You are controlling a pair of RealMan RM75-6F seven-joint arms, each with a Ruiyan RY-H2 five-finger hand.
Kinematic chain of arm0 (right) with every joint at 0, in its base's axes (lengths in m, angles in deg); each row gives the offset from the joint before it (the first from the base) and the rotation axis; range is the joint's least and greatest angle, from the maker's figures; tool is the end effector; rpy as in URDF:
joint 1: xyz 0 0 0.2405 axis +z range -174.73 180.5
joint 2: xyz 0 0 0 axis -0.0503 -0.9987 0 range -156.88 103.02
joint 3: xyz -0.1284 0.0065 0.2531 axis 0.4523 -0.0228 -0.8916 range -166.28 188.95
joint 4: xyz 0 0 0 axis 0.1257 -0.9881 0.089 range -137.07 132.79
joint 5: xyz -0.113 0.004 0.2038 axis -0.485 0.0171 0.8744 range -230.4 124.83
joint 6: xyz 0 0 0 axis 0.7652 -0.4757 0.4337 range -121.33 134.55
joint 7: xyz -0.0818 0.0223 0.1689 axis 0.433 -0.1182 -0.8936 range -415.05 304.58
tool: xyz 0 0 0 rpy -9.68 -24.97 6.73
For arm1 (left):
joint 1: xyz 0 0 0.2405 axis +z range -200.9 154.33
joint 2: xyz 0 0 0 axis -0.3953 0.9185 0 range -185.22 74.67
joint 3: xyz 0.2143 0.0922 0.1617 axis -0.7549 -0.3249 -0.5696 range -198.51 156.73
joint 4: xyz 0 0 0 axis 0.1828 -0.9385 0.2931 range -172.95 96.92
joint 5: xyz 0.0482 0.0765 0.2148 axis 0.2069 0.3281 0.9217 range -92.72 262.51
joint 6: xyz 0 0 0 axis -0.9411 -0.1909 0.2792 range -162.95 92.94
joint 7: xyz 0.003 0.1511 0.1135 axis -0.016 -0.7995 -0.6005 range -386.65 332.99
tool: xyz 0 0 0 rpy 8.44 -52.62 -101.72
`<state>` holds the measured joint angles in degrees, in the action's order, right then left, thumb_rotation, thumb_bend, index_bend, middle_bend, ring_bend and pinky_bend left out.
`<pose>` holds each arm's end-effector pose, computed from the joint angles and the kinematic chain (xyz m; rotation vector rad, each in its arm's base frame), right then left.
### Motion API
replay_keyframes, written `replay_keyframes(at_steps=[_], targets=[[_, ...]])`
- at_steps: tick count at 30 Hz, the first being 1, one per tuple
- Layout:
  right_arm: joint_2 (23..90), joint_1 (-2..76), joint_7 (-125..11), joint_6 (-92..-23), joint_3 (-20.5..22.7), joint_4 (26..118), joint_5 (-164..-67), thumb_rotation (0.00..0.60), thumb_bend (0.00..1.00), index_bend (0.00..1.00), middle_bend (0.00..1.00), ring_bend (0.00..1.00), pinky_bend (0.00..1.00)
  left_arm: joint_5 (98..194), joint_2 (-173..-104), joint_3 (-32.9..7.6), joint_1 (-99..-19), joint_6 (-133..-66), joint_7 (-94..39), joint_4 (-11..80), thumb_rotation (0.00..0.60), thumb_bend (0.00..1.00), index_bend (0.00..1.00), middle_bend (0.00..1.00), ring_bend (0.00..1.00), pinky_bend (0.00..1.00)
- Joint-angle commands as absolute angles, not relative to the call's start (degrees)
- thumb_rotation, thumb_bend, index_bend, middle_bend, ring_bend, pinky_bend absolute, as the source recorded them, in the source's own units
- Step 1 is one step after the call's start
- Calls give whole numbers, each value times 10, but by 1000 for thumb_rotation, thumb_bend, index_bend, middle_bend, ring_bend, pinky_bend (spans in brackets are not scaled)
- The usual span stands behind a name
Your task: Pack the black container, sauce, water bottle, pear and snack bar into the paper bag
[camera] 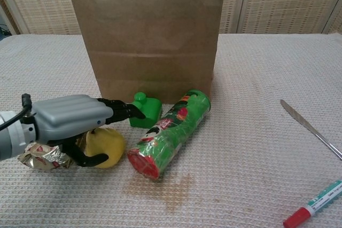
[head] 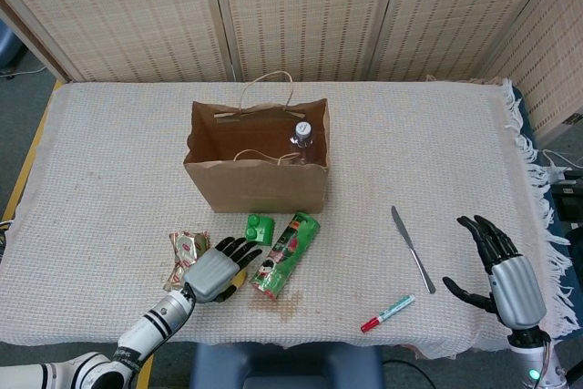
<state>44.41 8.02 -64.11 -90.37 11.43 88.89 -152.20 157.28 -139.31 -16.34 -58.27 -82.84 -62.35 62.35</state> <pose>-0.2857 -0.2111 0.1215 1.4042 -0.8997 1.3398 -0.1496 0.3021 -0.0805 -2.2365 -0.7909 -0.7600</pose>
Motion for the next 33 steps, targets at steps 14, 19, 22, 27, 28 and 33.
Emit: replay_keyframes(at_steps=[14,19,22,27,28,33], targets=[[444,78,-638,-895,112,894,-1524,600,64,40,151,78,196,1594,-1415,-192,-575,-895,-597,584,600,600,578,481,483,686],[443,77,-641,-893,111,895,-1522,600,64,40,151,78,196,1618,-1411,-198,-565,-926,-573,585,600,638,702,656,638,804],[442,77,-644,-892,110,896,-1521,600,65,40,151,78,196,1624,-1392,-196,-559,-943,-568,603,600,641,720,675,652,808],[438,75,-650,-892,109,898,-1520,600,64,40,151,78,196,1658,-1323,-186,-538,-1008,-558,654,600,642,732,687,662,814],[438,75,-651,-892,109,899,-1519,600,64,40,151,78,196,1663,-1307,-183,-533,-1021,-553,661,600,642,733,688,662,815],[437,74,-652,-891,110,899,-1522,600,65,40,151,77,196,1656,-1229,-150,-507,-1080,-509,685,600,639,733,688,662,812]])
